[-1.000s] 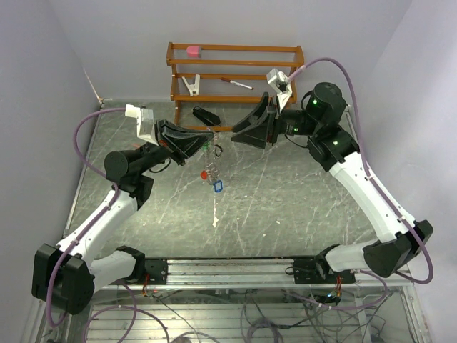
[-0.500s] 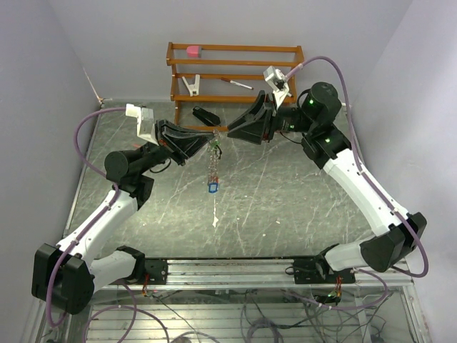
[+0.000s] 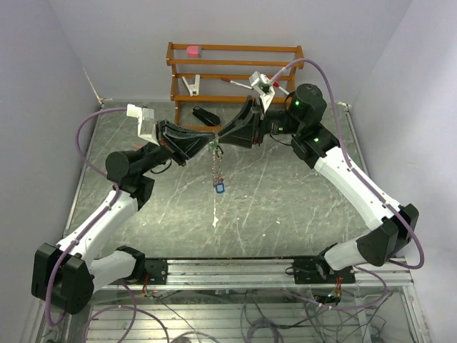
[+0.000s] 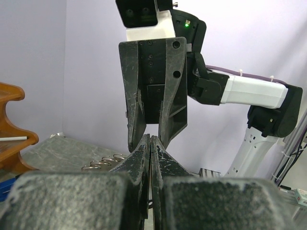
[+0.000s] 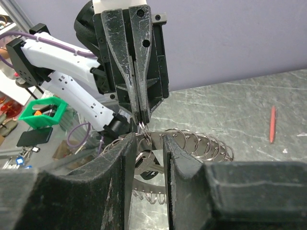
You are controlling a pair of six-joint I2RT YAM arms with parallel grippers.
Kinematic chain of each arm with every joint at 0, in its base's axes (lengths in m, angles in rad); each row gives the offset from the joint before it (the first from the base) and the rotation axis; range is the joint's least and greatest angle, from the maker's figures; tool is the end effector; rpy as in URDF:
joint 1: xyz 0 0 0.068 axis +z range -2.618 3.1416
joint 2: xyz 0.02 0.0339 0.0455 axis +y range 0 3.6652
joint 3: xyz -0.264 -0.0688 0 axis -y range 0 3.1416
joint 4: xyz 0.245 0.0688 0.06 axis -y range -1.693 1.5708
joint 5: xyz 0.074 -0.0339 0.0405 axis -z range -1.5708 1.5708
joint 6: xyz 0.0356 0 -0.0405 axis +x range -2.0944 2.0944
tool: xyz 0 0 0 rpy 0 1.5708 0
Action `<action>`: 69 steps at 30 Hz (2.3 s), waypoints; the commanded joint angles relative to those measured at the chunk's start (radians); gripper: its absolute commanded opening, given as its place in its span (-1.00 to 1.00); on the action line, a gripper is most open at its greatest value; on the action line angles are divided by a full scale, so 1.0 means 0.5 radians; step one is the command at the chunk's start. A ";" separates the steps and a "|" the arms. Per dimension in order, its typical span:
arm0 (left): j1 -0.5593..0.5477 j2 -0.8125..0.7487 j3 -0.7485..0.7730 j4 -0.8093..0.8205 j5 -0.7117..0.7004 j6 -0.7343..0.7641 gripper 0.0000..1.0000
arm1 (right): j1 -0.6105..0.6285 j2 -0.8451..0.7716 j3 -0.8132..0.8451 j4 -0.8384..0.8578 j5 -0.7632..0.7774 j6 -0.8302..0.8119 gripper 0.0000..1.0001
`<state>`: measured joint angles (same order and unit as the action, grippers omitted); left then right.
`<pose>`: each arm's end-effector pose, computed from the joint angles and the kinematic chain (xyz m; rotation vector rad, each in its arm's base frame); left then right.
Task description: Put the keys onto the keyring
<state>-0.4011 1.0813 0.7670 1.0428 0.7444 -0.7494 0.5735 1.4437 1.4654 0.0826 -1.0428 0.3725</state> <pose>0.1951 -0.1089 0.3945 0.5969 0.9897 -1.3436 0.2535 0.2003 0.4502 -1.0681 1.3532 1.4784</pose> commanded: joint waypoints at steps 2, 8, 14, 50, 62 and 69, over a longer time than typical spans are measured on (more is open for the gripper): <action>-0.020 -0.012 -0.012 0.082 -0.060 -0.002 -0.86 | 0.010 0.007 0.051 0.013 0.005 -0.027 -0.44; -0.023 -0.011 -0.015 0.068 -0.072 0.002 -0.86 | 0.021 0.030 0.084 -0.015 -0.002 -0.044 -0.50; -0.023 -0.007 -0.002 0.068 -0.072 0.002 -0.86 | 0.034 0.037 0.077 0.015 -0.006 -0.028 -0.58; 0.134 0.135 0.555 -1.121 -0.071 0.844 0.14 | -0.021 0.231 0.750 -1.604 1.133 -0.054 -1.00; 0.074 0.198 0.655 -1.704 -0.162 1.362 0.30 | -0.019 0.324 0.668 -1.748 1.914 0.742 -1.00; -0.141 0.248 0.693 -1.949 -0.126 1.498 0.28 | 0.024 0.413 0.829 -1.864 2.204 1.146 -1.00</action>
<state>-0.4191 1.1927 1.0744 0.1604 0.6773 -0.0704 0.5709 1.6348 1.8126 -0.8360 -0.0612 0.7788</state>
